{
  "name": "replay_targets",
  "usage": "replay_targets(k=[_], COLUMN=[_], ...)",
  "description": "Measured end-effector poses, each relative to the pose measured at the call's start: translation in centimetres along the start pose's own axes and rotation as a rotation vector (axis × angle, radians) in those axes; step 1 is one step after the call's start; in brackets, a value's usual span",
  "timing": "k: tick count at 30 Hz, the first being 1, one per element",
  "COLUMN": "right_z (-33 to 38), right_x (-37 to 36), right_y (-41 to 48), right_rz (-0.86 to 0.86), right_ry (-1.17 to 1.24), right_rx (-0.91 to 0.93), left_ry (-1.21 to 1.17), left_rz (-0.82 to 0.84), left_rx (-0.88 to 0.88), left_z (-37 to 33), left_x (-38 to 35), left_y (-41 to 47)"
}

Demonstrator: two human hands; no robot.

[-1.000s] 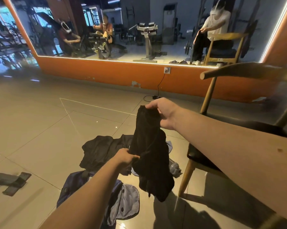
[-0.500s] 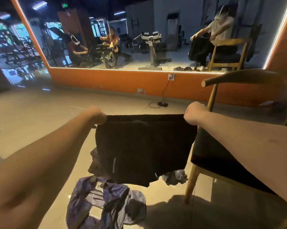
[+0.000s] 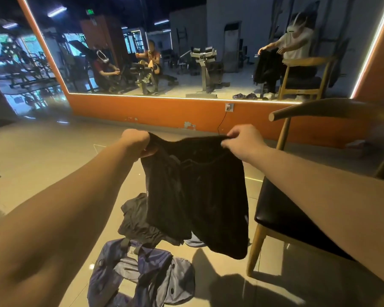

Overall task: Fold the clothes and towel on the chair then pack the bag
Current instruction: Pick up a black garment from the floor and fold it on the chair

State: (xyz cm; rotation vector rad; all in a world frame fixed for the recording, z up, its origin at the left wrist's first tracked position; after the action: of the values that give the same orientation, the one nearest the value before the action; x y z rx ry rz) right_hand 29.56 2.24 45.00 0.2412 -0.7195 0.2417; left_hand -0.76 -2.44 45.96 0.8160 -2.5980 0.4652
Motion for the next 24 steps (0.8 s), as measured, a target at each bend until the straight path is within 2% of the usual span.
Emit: replay_targets(k=[1,2,4,6,8,12,16,19,24], right_z=[0.1,-0.2,-1.5,-2.6,-3.1,-3.7,-3.7,-4.0,-3.8], right_x=[-0.3,-0.8,-1.3,-0.4,0.6,2.4,2.1,2.0,1.8], right_y=[-0.4,-0.7,-1.1,-1.0,-0.8,-0.7,-0.5,-0.7,-1.6], right_rz=[-0.045,-0.02,-0.026,-0.071,-0.01,0.08,0.144,0.133,0.169], right_ry=[-0.07,-0.154,-0.191,-0.181,-0.221,-0.115,-0.038,0.079,0.164], right_rx=[0.022,0.015,-0.068,-0.149,-0.191,-0.296,-0.33,-0.345,-0.426], left_ry=[0.076,0.157,0.256,0.27,0.261,0.335,0.462,0.415,0.196], left_rz=[-0.035,-0.043,-0.069,-0.086,-0.078,0.009,0.22,0.287,0.361], left_rx=[-0.018,-0.023,-0.004,-0.01,0.002,0.059,0.093,0.113,0.156], left_z=[0.3,0.9,2.4,3.5,4.4,5.1,4.4,4.2,4.5], left_x=[-0.3,-0.4,-0.3,0.1,0.8,1.7,1.0,0.7,-0.2], left_y=[-0.3,-0.6,-0.6,-0.5,-0.6,-0.6,-2.3,-2.7,-2.5])
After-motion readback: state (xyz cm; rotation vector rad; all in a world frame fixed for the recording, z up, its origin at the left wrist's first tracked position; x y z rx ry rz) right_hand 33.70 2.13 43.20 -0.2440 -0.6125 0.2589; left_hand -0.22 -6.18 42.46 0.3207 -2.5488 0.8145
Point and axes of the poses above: each hand's wrist, its own y-axis towards the middle knuckle, its own x-axis out of the back of the hand, z = x × y, the point moved 2 cm from there along y, towards the middle knuckle, and after that the axes turned 3 degrees about x, right-handed, at the moved point
